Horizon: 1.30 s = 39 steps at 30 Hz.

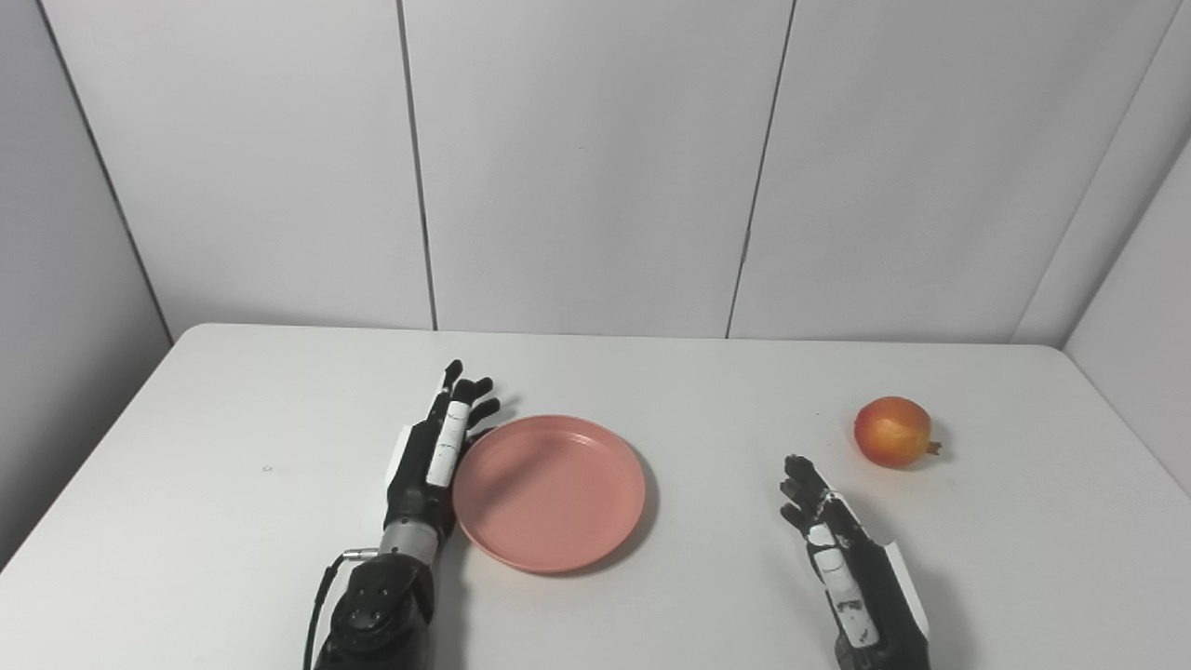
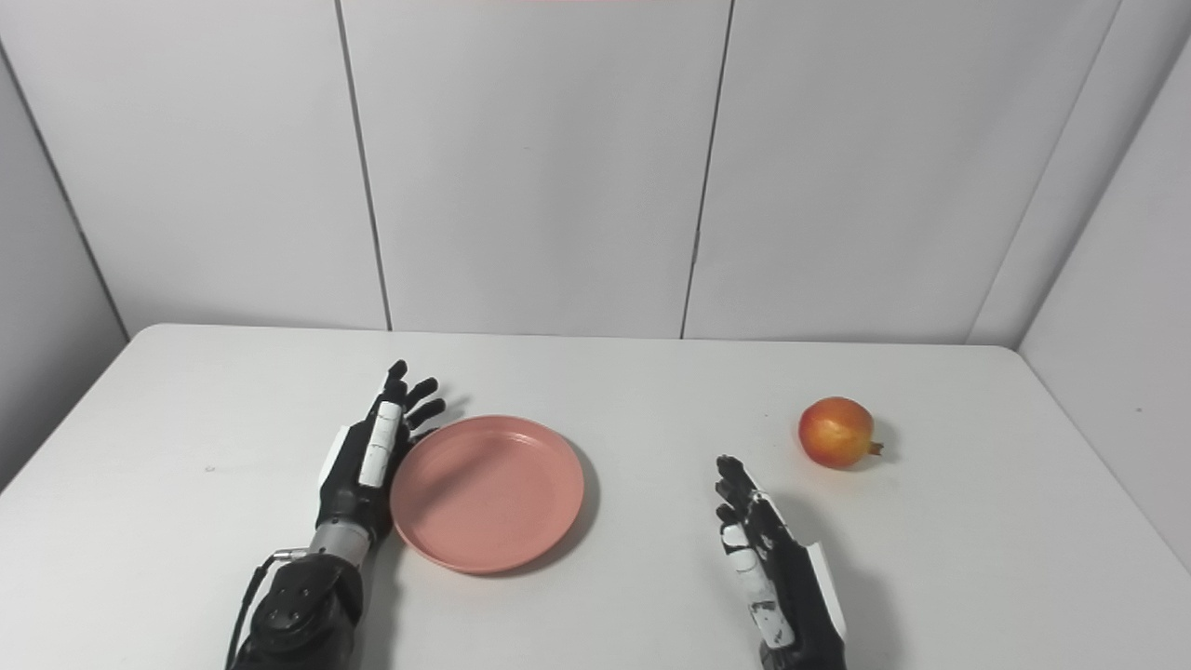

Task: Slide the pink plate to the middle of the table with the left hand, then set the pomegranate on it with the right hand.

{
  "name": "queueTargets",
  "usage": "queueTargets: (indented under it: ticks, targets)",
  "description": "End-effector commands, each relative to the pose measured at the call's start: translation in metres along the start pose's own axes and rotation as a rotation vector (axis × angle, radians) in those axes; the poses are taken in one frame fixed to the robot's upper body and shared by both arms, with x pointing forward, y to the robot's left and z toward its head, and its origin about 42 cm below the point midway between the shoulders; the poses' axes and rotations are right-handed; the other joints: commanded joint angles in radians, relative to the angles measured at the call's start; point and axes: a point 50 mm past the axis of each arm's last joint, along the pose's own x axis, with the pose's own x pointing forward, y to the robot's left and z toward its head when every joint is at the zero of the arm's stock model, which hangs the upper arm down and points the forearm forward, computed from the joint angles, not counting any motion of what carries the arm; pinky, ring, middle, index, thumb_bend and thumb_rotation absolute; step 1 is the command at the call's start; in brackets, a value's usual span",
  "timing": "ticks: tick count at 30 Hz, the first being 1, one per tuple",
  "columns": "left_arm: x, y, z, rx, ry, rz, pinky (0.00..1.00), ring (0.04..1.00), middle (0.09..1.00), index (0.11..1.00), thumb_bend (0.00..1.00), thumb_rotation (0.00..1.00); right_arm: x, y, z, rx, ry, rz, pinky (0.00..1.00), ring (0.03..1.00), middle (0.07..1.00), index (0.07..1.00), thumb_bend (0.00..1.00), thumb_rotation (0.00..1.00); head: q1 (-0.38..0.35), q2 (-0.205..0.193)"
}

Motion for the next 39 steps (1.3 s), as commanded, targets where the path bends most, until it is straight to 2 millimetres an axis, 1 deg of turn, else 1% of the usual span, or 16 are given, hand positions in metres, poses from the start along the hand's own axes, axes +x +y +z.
queueTargets:
  ticks: [1,2,8,12,13,15,19,21,25,29,31,33,35,36,38,39]
  targets:
    - [-0.003,-0.008,0.000,-0.023,0.000,-0.030,0.70,0.848,0.894,1.000,0.91,0.88,-0.013,0.014,-0.017,0.036,0.071,-0.010,0.91,0.923,0.927,0.880,0.77,0.86,-0.019,0.004]
    - [-0.003,-0.008,0.000,-0.026,0.000,-0.034,0.69,0.847,0.895,1.000,0.91,0.88,-0.013,0.016,-0.016,0.037,0.070,-0.010,0.91,0.923,0.928,0.879,0.77,0.86,-0.038,0.009]
    - [-0.006,-0.013,-0.001,-0.012,0.002,-0.055,0.71,0.850,0.903,1.000,0.96,0.88,-0.011,0.022,-0.016,0.029,0.072,-0.015,0.91,0.920,0.926,0.871,0.79,0.87,-0.073,0.015]
    - [-0.009,-0.018,-0.003,0.000,0.003,-0.064,0.69,0.836,0.890,1.000,0.95,0.88,-0.010,0.024,-0.015,0.027,0.070,-0.016,0.91,0.921,0.924,0.867,0.79,0.87,-0.079,0.016]
    - [-0.010,-0.018,-0.004,0.000,0.004,-0.066,0.69,0.836,0.889,1.000,0.95,0.88,-0.010,0.024,-0.015,0.027,0.070,-0.016,0.91,0.921,0.924,0.867,0.78,0.87,-0.097,0.015]
    - [-0.011,-0.019,-0.006,-0.002,0.008,-0.067,0.68,0.833,0.885,1.000,0.96,0.88,-0.011,0.024,-0.015,0.029,0.071,-0.016,0.92,0.923,0.926,0.869,0.79,0.88,-0.105,0.013]
    - [-0.012,-0.020,-0.008,-0.002,0.009,-0.068,0.69,0.834,0.884,1.000,0.95,0.88,-0.012,0.021,-0.016,0.033,0.073,-0.021,0.92,0.926,0.927,0.868,0.79,0.87,-0.101,0.010]
    - [-0.013,-0.021,-0.009,-0.003,0.007,-0.066,0.69,0.833,0.882,1.000,0.92,0.89,-0.013,0.019,-0.017,0.032,0.073,-0.023,0.92,0.926,0.928,0.868,0.79,0.87,-0.097,0.006]
    - [-0.013,-0.023,-0.009,-0.002,0.005,-0.060,0.69,0.831,0.879,1.000,0.92,0.90,-0.015,0.015,-0.017,0.019,0.065,-0.028,0.91,0.908,0.922,0.864,0.81,0.86,-0.085,0.004]
    - [-0.013,-0.023,-0.008,-0.011,0.002,-0.057,0.70,0.840,0.887,1.000,0.92,0.90,-0.013,0.010,-0.003,-0.089,0.024,-0.029,0.87,0.864,0.901,0.861,0.79,0.86,-0.085,0.000]
    - [-0.012,-0.023,-0.008,-0.020,0.003,-0.057,0.70,0.841,0.888,1.000,0.91,0.90,-0.011,0.007,0.008,-0.170,-0.001,-0.038,0.81,0.827,0.873,0.857,0.76,0.84,-0.085,0.000]
    - [-0.011,-0.023,-0.008,-0.028,0.004,-0.060,0.70,0.843,0.890,1.000,0.91,0.89,-0.007,0.002,0.021,-0.255,-0.035,-0.046,0.77,0.808,0.847,0.856,0.75,0.82,-0.095,-0.004]
    - [-0.010,-0.023,-0.008,-0.032,0.005,-0.062,0.69,0.840,0.886,1.000,0.90,0.89,0.000,-0.004,0.033,-0.347,-0.065,-0.051,0.74,0.797,0.819,0.858,0.72,0.82,-0.097,-0.008]
    - [-0.010,-0.023,-0.008,-0.033,0.005,-0.062,0.69,0.838,0.886,1.000,0.92,0.88,0.004,-0.008,0.040,-0.402,-0.075,-0.051,0.77,0.797,0.814,0.859,0.73,0.83,-0.097,-0.012]
    - [-0.010,-0.023,-0.008,-0.030,0.005,-0.062,0.68,0.836,0.884,1.000,0.93,0.88,0.016,-0.017,0.056,-0.537,-0.100,-0.044,0.77,0.797,0.812,0.860,0.73,0.85,-0.098,-0.015]
    - [-0.010,-0.023,-0.009,-0.028,0.005,-0.061,0.67,0.833,0.883,1.000,0.93,0.88,0.020,-0.020,0.062,-0.590,-0.111,-0.042,0.74,0.792,0.815,0.860,0.73,0.84,-0.098,-0.015]
